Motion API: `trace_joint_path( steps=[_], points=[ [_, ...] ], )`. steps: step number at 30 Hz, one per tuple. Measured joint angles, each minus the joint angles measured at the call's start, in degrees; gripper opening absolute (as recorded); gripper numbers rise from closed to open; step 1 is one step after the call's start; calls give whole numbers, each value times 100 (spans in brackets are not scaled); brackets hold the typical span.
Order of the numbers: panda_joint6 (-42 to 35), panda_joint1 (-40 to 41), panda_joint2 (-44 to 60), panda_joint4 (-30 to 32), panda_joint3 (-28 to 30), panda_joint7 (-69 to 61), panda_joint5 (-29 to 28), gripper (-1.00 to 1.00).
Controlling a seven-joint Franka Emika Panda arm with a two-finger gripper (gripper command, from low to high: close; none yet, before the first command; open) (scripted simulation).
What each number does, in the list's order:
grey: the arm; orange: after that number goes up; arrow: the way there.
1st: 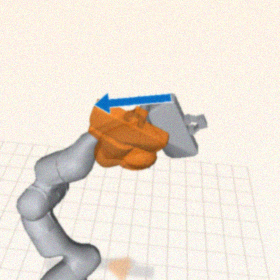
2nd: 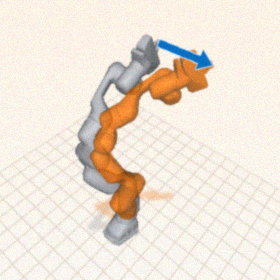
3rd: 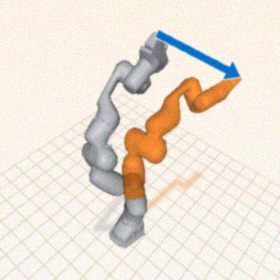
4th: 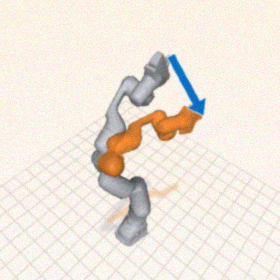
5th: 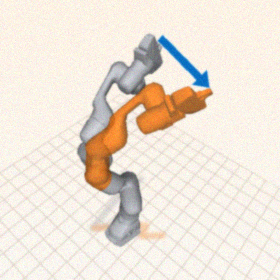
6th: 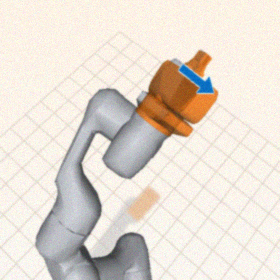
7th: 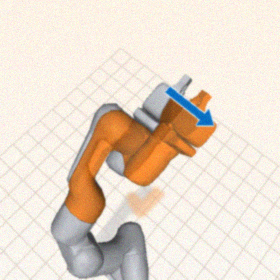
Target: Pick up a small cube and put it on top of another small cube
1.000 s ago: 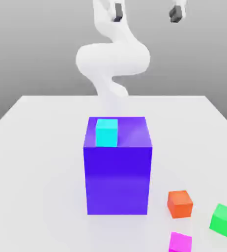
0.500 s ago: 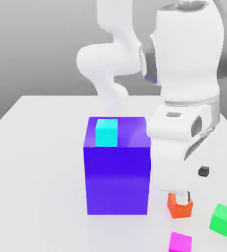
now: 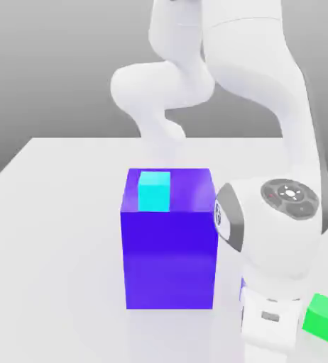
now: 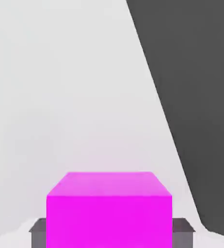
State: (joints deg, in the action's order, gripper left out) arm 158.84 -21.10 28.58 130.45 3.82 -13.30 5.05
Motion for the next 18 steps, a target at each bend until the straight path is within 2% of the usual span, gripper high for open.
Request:
trace_joint_path(
  steps=[2,6,11,15,16,18],
  points=[
    [27,2,34,-7,-4,-5,0,-100],
    [-527,-67,-675,149,83,78,-117,-100],
    [-1089,-742,-1588,502,-573,-404,-519,-100],
    [-612,-935,-1162,545,-696,-465,-698,-100],
    [-439,-954,-981,538,-682,-451,-725,100],
    [-439,-954,-981,538,-682,-451,-725,100]
  ],
)
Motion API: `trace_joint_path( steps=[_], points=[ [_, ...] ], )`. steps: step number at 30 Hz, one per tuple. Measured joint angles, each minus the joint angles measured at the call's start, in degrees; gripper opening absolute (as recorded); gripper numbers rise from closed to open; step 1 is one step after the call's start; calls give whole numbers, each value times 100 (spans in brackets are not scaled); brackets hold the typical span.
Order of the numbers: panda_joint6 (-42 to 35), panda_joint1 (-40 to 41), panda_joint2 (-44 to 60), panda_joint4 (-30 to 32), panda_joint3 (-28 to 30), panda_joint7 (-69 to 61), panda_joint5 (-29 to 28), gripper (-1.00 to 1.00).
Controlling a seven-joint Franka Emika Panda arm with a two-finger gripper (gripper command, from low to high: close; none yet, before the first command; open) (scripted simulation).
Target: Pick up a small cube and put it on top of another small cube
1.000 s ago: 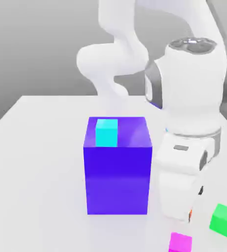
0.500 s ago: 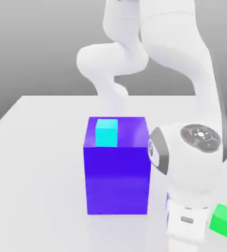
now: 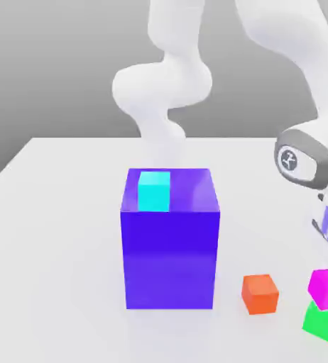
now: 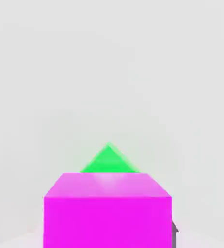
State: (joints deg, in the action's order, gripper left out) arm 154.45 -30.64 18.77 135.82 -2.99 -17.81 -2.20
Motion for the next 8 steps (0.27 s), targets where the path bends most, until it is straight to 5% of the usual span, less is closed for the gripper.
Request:
trace_joint_path(
  steps=[8],
  points=[
    [-415,9,-455,27,-32,-47,56,100]
  ],
)
